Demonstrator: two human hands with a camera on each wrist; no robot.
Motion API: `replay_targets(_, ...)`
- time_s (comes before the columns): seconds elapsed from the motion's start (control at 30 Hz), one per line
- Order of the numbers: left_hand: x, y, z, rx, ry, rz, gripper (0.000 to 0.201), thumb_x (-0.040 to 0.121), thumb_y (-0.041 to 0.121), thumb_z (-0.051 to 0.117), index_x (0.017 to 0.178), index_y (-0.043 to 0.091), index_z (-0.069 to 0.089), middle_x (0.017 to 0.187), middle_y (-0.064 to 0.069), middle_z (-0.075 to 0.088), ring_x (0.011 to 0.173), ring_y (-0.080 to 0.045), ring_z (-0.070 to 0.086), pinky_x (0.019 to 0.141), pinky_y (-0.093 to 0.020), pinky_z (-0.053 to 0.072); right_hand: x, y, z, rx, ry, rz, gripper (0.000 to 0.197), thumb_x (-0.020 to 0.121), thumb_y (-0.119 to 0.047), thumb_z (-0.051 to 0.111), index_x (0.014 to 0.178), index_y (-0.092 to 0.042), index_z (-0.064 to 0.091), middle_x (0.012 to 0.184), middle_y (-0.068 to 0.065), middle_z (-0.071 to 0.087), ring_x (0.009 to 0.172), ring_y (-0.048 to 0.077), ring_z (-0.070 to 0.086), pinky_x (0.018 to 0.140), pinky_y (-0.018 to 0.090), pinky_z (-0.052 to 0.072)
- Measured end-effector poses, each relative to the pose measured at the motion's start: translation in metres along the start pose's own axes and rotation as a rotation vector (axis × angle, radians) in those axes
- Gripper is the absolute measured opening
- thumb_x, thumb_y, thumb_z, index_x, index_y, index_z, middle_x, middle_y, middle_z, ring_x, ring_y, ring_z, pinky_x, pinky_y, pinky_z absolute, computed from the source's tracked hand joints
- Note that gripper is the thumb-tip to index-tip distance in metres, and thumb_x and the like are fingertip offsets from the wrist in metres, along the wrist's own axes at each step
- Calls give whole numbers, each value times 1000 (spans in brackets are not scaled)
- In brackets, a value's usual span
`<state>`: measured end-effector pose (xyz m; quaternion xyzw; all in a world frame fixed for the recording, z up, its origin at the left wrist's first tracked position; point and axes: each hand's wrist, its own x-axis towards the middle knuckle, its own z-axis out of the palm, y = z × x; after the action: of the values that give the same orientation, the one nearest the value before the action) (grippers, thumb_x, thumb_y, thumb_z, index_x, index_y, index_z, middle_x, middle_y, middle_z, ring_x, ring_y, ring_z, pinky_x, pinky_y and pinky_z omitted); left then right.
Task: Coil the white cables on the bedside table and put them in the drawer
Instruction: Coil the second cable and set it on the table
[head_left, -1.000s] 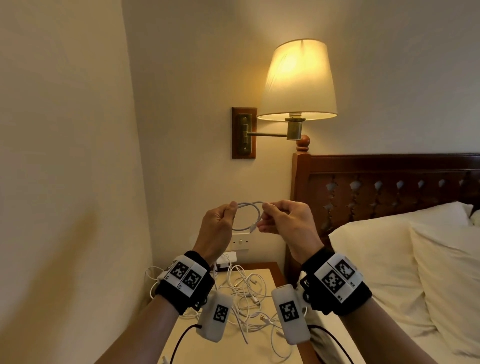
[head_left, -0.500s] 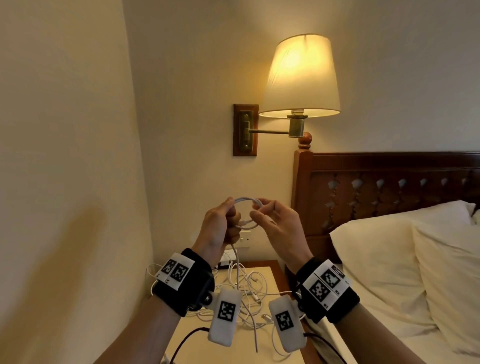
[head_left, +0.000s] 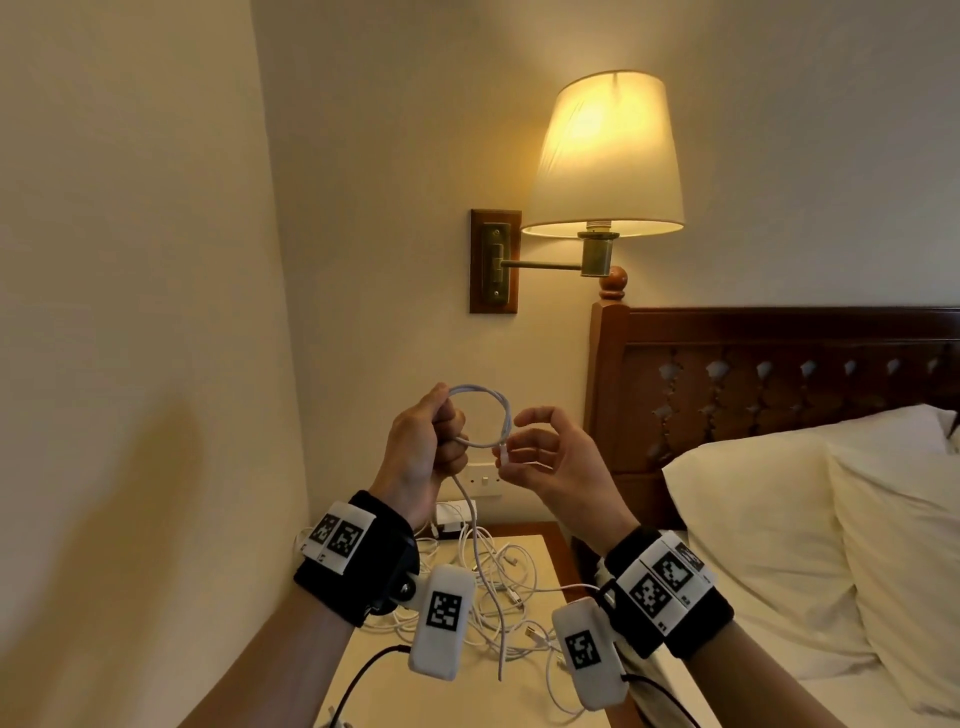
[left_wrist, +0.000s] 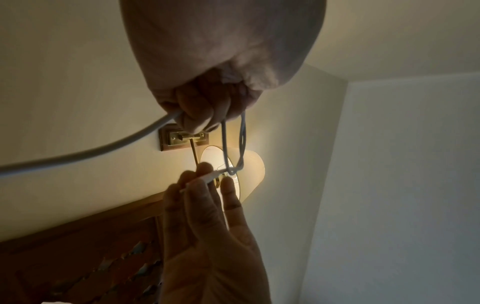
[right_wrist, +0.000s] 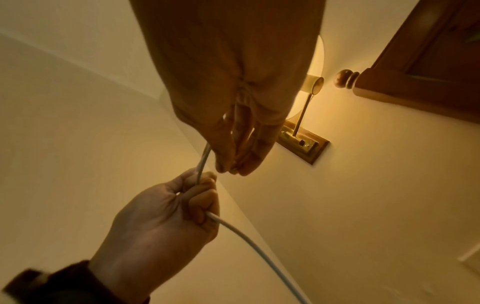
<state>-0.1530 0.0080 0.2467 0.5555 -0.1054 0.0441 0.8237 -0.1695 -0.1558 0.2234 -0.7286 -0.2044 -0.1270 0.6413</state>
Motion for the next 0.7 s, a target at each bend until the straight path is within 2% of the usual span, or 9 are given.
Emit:
replay_targets(0.1, -1, -1, 0, 55, 8, 21, 42, 103, 34, 35, 63, 23, 38, 54, 4, 27, 44, -12, 20, 48, -28, 18, -2, -3, -4, -19, -54, -8, 34, 84, -2, 69, 114, -18, 63, 100, 5, 74, 97, 16, 69, 86, 28, 55)
replay_targets(0.2, -2, -2, 2, 100, 23, 33, 43, 103, 34, 35, 62, 22, 38, 53, 4, 28, 43, -12, 22, 48, -28, 20, -4, -6, -5, -19, -85, -27, 19, 90, -11, 65, 107, -19, 71, 101, 1, 74, 92, 9, 66, 76, 19, 51)
replay_targets(0.33, -3, -2, 6, 121, 28, 44, 44, 104, 34, 35, 62, 20, 38, 52, 4, 29, 42, -12, 23, 49, -28, 21, -2, -6, -6, 24, -71, -19, 14, 88, -10, 66, 101, -8, 72, 90, 11, 74, 79, 15, 65, 73, 25, 53)
replay_targets(0.4, -4, -2, 9, 119, 21, 47, 44, 104, 34, 35, 62, 20, 38, 52, 4, 29, 43, -12, 24, 48, -28, 22, 0, -5, -7, -24, -48, -20, 13, 87, -10, 67, 99, -7, 72, 85, 9, 74, 76, 16, 66, 73, 25, 54)
replay_targets(0.57, -4, 1, 11, 93, 14, 82, 42, 103, 34, 38, 63, 20, 41, 52, 6, 32, 44, -11, 25, 47, -27, 23, 4, -1, -11, -122, -39, -36, 11, 89, -10, 66, 99, -7, 71, 85, 9, 73, 71, 13, 65, 69, 22, 54)
replay_targets(0.7, -3, 1, 6, 102, -1, 121, 35, 100, 32, 46, 70, 16, 54, 55, 3, 36, 48, -11, 26, 49, -27, 22, 2, 1, -15, -159, -56, -33, 12, 91, -8, 63, 102, -9, 70, 86, 6, 73, 71, 9, 63, 65, 21, 51)
